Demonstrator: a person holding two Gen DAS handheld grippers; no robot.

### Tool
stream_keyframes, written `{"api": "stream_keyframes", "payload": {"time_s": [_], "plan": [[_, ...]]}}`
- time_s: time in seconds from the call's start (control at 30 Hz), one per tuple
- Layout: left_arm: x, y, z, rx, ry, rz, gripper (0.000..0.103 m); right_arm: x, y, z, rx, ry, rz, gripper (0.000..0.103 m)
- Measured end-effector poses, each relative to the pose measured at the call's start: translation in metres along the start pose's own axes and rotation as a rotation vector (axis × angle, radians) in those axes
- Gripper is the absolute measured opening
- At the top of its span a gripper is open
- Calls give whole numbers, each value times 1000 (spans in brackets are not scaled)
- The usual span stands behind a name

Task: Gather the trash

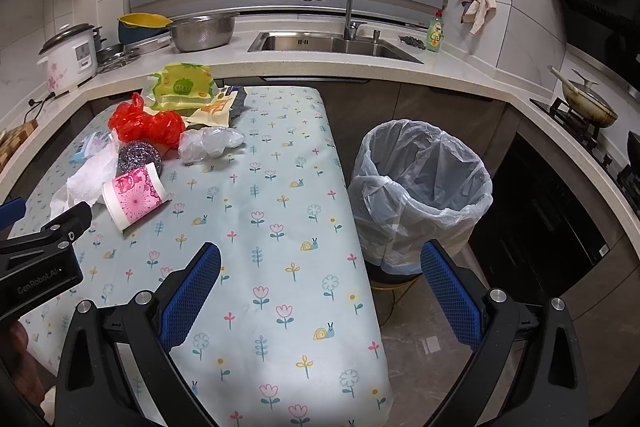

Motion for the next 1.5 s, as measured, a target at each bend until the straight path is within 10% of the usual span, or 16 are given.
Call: {"api": "stream_keyframes", "payload": {"time_s": [1.5], "plan": [[-1,-2,0,-3,-3,-2,96,-1,-2,-1,-2,-11,-6,96]]}}
Point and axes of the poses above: each gripper's, at about its wrist camera, not at the fingertips, and z roughly the way its jaws point, x to its left, y to its top, the point moved 5 cm from there along z, roughly the way its jaws point, and after that the axes turned 10 degrees about -z, right-handed, at the moved point
